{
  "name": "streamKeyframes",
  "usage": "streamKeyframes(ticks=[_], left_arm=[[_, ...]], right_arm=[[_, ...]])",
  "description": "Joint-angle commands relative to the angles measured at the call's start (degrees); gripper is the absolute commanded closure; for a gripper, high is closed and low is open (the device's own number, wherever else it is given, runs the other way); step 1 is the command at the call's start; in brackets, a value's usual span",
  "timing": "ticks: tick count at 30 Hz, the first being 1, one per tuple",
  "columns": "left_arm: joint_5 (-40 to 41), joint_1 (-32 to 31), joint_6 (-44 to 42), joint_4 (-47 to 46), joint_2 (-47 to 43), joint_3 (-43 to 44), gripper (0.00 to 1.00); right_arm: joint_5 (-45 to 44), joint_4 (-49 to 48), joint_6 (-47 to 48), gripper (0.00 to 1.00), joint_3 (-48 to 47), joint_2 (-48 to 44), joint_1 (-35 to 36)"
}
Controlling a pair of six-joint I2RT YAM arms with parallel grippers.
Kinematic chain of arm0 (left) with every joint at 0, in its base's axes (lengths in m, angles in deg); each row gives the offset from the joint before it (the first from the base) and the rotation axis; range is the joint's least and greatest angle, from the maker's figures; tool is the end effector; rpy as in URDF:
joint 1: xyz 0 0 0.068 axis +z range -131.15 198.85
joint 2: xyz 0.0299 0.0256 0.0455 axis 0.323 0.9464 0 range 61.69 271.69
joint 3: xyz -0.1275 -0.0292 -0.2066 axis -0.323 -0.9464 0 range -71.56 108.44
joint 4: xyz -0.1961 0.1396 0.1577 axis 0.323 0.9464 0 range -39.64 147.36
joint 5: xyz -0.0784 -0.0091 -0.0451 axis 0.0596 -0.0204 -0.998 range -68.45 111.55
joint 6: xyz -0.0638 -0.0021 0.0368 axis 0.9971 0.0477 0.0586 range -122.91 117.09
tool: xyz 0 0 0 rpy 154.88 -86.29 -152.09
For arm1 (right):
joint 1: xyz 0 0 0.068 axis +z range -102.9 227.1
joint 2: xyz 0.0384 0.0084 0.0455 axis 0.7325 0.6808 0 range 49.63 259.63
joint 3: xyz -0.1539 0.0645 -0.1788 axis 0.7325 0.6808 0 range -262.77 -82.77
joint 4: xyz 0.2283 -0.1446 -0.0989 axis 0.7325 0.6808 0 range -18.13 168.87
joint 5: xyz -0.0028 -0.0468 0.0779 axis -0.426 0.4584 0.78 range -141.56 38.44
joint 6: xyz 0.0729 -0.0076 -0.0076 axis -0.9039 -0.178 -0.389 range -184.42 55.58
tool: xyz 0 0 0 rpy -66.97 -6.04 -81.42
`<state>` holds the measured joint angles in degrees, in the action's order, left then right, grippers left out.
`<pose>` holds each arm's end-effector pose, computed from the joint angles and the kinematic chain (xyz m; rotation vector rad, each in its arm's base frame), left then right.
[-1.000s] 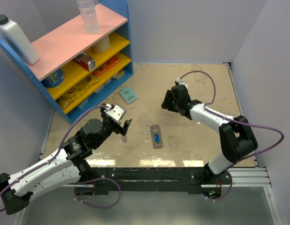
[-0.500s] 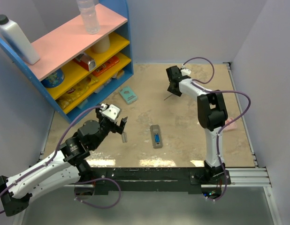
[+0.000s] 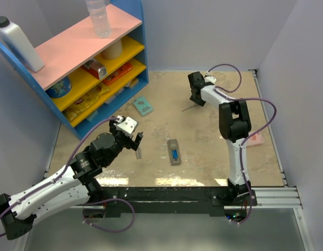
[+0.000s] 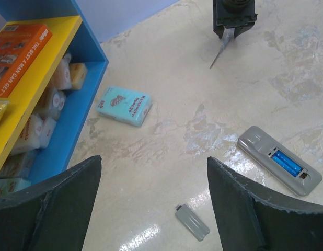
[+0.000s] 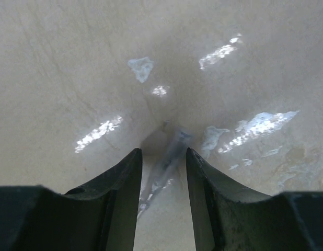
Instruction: Unload the batteries from the remote control
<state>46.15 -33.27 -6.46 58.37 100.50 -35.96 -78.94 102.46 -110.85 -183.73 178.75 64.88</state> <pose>0.1678 -0.1741 0.2799 0.5330 1.6718 -0.2399 0.4884 0.1268 0.1098 0.7624 2.3154 -0.1402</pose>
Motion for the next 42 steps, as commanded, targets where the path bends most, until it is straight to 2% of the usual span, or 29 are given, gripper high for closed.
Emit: streamKeyframes(ticks=[1, 5, 8, 11, 12, 15, 19, 22, 24, 26, 27, 32, 38, 42], left_arm=[[-0.3, 0.4, 0.4, -0.7, 0.0, 2.6, 0.14], [-0.2, 0.4, 0.2, -0.7, 0.0, 2.5, 0.15], [0.0, 0.4, 0.2, -0.9, 0.0, 2.4, 0.15], [-0.3, 0.4, 0.0, -1.1, 0.0, 2.3, 0.16], [-0.7, 0.4, 0.1, -1.1, 0.0, 2.1, 0.16], [-2.4, 0.4, 1.3, -1.1, 0.2, 2.1, 0.18], [-5.3, 0.4, 4.9, -1.2, 1.4, 3.0, 0.2], [-4.1, 0.5, 12.2, 0.6, 4.4, 5.5, 0.25], [-7.3, 0.4, 18.3, 2.3, 7.2, 7.4, 0.29], [-10.3, 0.4, 22.9, 0.1, 9.2, 7.2, 0.32], [-13.3, 0.4, 23.8, -0.9, 9.9, 7.3, 0.34], [-20.9, 0.4, 26.7, -5.7, 15.1, 10.1, 0.36], [-24.3, 0.4, 28.6, -10.3, 20.2, 12.7, 0.37], [-24.2, 0.4, 29.4, -12.0, 22.8, 12.7, 0.38]], right_arm=[[0.0, 0.7, -0.7, 0.58, -3.2, 1.8, -0.7], [1.2, 0.3, -0.8, 0.59, -3.2, 2.5, -1.3], [1.0, 1.5, -1.4, 0.66, -2.5, 2.1, -1.3], [2.8, -0.9, -1.1, 0.78, 0.6, 0.3, -1.4], [3.9, -1.5, -0.9, 0.85, 1.6, -0.3, -1.3], [7.0, -4.5, 0.6, 0.99, 5.1, -4.0, -1.3], [18.8, -12.5, 4.1, 1.0, 14.3, -13.3, -1.3], [25.0, -19.8, 3.8, 1.0, 24.0, -22.3, -0.9], [29.5, -24.7, 3.1, 1.0, 30.7, -29.2, -0.1], [32.8, -28.2, 2.4, 1.0, 37.4, -34.3, 1.2], [33.4, -30.4, 1.5, 1.0, 39.3, -38.7, 1.8], [32.7, -37.7, -1.2, 1.0, 48.7, -49.5, 8.3], [34.5, -51.6, -8.5, 1.0, 59.6, -59.9, 13.2], [34.0, -52.6, -9.2, 1.0, 61.2, -64.1, 14.8]])
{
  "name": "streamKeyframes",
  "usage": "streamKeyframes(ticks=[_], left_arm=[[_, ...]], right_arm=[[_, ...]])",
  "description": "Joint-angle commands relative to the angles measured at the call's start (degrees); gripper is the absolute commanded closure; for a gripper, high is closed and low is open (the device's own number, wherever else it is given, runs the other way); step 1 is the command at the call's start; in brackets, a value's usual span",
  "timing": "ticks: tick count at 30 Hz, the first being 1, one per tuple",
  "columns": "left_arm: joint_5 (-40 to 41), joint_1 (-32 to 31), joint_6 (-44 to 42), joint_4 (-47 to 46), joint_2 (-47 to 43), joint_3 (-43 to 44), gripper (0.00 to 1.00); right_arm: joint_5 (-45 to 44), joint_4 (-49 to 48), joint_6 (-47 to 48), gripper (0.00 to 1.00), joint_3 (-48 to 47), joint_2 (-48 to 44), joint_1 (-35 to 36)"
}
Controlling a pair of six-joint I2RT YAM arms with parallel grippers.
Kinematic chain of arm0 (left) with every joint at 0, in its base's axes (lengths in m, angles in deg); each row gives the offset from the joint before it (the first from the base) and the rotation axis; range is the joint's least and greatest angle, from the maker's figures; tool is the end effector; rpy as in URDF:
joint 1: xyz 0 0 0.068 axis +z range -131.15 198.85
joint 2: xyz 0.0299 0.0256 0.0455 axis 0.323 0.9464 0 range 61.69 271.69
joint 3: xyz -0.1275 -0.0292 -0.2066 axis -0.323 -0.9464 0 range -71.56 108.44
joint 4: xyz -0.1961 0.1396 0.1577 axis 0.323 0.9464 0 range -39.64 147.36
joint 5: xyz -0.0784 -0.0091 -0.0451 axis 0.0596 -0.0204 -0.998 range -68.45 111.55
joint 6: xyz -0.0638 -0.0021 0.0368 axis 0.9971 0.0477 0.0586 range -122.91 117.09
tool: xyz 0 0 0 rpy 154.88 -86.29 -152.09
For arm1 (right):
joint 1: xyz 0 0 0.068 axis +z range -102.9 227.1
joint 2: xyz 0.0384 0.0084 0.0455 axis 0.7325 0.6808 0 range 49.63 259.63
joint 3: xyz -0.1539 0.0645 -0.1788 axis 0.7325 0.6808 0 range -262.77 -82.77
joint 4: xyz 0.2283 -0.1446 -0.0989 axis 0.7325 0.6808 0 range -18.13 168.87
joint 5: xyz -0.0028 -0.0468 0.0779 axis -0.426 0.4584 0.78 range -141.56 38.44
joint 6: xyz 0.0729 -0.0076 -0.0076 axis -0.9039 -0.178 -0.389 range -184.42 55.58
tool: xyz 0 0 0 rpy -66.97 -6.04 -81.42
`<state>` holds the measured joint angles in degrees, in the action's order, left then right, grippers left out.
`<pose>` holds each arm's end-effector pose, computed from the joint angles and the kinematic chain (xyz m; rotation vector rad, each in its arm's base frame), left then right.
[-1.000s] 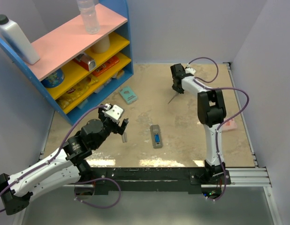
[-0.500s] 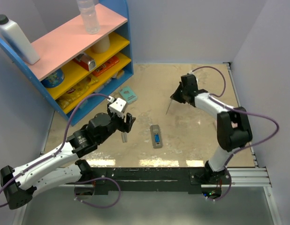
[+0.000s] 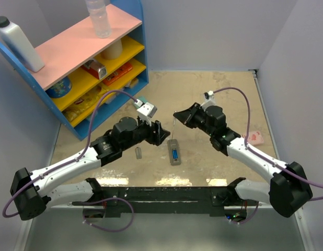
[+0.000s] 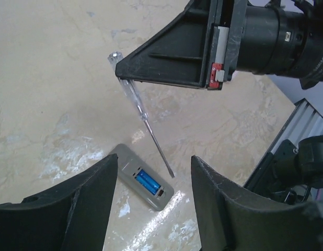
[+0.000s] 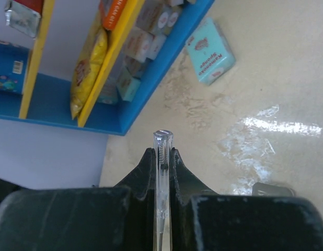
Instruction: Unload the batteries from the remote control
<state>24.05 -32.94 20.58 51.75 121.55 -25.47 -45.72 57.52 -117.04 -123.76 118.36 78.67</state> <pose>0.1952 -0.2437 0.2743 0.4399 1.8766 -0.8671 0.2830 0.1811 0.2271 0.2794 1.9346 1.1082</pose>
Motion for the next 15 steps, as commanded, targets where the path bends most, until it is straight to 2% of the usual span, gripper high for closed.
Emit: streamKeyframes(ticks=[1, 8, 10, 14, 15], left_arm=[[-3.5, 0.0, 2.5, -6.3, 2.7, 2.3, 0.38], [-5.8, -0.1, 4.0, -10.4, 5.7, 2.3, 0.39], [-6.3, -0.1, 3.8, -11.5, 6.6, 2.6, 0.41], [-6.4, -0.1, 3.1, -11.1, 8.2, 2.8, 0.57], [-6.5, -0.1, 3.1, -11.5, 8.3, 2.6, 0.67]], right_arm=[[0.8, -7.6, -3.1, 1.0, 1.4, -4.3, 1.3], [1.9, -8.3, -3.5, 1.0, 3.0, -8.6, 2.3], [2.4, -8.4, -3.9, 1.0, 3.5, -9.1, 2.4], [3.1, -7.5, -3.9, 1.0, 4.2, -10.7, 2.4], [3.5, -7.0, -3.4, 1.0, 4.1, -10.9, 2.4]])
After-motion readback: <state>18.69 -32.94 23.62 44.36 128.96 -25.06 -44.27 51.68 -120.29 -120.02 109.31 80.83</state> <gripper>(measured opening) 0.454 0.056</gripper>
